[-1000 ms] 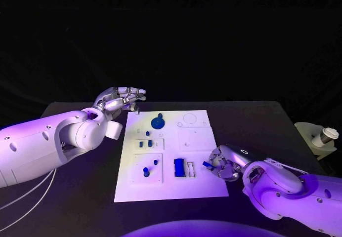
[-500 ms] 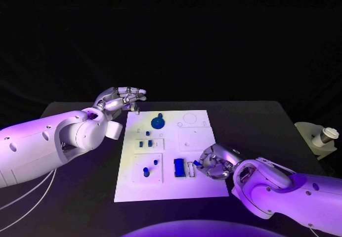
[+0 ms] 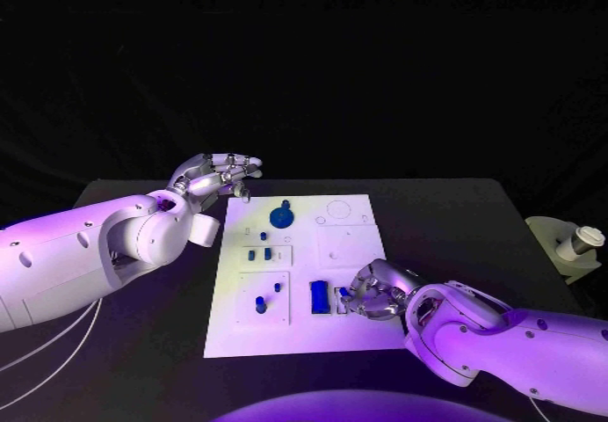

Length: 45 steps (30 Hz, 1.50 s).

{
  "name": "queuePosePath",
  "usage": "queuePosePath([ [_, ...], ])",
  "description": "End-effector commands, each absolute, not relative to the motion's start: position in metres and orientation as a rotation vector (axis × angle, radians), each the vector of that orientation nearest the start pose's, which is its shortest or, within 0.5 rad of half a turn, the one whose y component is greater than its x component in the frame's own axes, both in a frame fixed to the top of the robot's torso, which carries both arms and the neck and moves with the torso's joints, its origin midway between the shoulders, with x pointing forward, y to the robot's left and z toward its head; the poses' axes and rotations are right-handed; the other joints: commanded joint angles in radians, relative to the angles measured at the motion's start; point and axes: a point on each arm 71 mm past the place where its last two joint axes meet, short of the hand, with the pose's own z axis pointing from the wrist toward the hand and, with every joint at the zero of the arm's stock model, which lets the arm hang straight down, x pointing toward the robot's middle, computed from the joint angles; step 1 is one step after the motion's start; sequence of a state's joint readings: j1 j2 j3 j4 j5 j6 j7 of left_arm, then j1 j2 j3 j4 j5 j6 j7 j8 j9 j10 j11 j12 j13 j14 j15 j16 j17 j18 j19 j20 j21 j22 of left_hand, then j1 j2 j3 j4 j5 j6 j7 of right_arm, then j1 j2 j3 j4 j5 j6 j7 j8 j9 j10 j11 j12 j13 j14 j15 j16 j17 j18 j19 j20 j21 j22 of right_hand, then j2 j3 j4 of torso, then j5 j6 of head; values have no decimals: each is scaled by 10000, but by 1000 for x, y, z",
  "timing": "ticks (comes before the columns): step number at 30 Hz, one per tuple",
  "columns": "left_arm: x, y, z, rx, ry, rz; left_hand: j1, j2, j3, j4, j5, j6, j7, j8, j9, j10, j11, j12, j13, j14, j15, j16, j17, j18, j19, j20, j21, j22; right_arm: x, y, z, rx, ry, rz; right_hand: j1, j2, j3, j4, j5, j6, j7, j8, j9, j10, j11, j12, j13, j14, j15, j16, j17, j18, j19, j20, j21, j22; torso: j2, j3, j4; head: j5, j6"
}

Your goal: Assemble the parts on the task board

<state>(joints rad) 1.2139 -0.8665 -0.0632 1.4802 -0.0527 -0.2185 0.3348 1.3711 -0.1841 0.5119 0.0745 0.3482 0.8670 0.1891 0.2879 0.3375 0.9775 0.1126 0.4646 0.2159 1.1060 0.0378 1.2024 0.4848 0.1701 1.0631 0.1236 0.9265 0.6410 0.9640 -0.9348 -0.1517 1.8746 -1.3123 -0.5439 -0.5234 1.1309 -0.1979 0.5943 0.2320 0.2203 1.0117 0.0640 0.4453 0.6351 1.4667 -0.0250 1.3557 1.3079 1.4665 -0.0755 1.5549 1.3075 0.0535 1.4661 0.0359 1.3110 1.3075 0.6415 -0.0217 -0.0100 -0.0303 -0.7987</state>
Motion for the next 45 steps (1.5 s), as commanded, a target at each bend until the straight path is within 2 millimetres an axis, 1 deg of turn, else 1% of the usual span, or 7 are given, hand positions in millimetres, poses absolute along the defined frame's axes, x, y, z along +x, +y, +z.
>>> queuePosePath([
  [1, 494, 226, -184, -10747, 15205, -15428, -18, 42, 31, 31, 23, -99, -2, 18, 4, -67, 25, 54, 16, -83, 2, 54, -16, 151, 12, 52, -59, -14, 347, -173, -289, 3326, 20404, 5948, -167, -13, -107, 34, -78, 284, -175, 70, -1, 214, -1, 84, 1283, 993, -89, 71, 2380, -88, 434, -103, 51, 2041, -3, 0, -1, 8, -10],
  [12, 494, 226, -184, -10754, 15233, -15431, -12, 39, 33, 28, 23, -103, 1, 21, 4, -76, 27, 66, 19, -85, 2, 58, -19, 151, 17, 51, -62, -16, 349, -168, -293, 3077, 20616, 5887, -432, -22, -297, 178, -264, 331, -191, 115, 7, 239, -17, 138, 1331, 990, -106, 66, 2366, -78, 421, -121, -6, 2027, -2, -4, -2, 24, -33],
  [15, 494, 226, -184, -10755, 15236, -15429, -12, 39, 33, 28, 23, -103, 1, 21, 4, -76, 27, 66, 19, -85, 2, 58, -19, 151, 17, 51, -62, -16, 349, -167, -293, 3032, 20627, 5918, -531, -48, -496, 211, 132, 335, -201, 139, 15, 236, -21, 131, 1338, 988, -112, 62, 2357, -76, 415, -130, -24, 2023, -10, -4, -6, 26, -43],
  [17, 494, 226, -184, -10755, 15239, -15431, -12, 39, 33, 28, 23, -103, 1, 21, 4, -76, 27, 66, 19, -85, 2, 58, -19, 151, 17, 51, -62, -16, 350, -166, -293, 3010, 20612, 5919, -538, -51, -509, 214, 134, 333, -198, 139, 15, 233, -22, 122, 1334, 987, -112, 62, 2356, -75, 413, -131, -34, 2021, -9, -5, 0, 31, -39],
  [23, 494, 226, -184, -10755, 15239, -15429, -12, 39, 33, 28, 23, -103, 1, 21, 4, -76, 27, 66, 19, -85, 2, 58, -19, 151, 17, 51, -62, -16, 352, -167, -294, 2918, 20473, 5815, -774, -63, -883, 410, -366, 320, -176, 140, 2, 221, -4, 92, 1330, 982, -97, 52, 2329, -68, 401, -124, -79, 2010, -13, -6, -2, 23, -19],
  [37, 494, 225, -184, -10755, 15248, -15434, -16, 43, 33, 34, 23, -105, 3, 23, 5, -82, 29, 74, 21, -86, 3, 61, -22, 150, 19, 51, -65, -17, 355, -167, -294, 2753, 20185, 5781, -1600, -121, -2061, 603, -424, 287, -173, 125, -40, 165, 4, -47, 1279, 974, -91, 37, 2294, -49, 370, -115, -197, 1983, -10, 1, -5, 11, -30],
  [45, 494, 226, -185, -10763, 15246, -15417, -16, 43, 33, 34, 23, -105, 3, 23, 5, -82, 29, 74, 21, -86, 3, 61, -22, 150, 19, 51, -65, -17, 350, -172, -287, 2632, 19830, 6007, -1637, -110, -2227, 585, -435, 270, -176, 123, -44, 148, 3, -91, 1257, 973, -91, 36, 2290, -47, 367, -116, -208, 1980, -8, 7, -9, 37, -64],
])
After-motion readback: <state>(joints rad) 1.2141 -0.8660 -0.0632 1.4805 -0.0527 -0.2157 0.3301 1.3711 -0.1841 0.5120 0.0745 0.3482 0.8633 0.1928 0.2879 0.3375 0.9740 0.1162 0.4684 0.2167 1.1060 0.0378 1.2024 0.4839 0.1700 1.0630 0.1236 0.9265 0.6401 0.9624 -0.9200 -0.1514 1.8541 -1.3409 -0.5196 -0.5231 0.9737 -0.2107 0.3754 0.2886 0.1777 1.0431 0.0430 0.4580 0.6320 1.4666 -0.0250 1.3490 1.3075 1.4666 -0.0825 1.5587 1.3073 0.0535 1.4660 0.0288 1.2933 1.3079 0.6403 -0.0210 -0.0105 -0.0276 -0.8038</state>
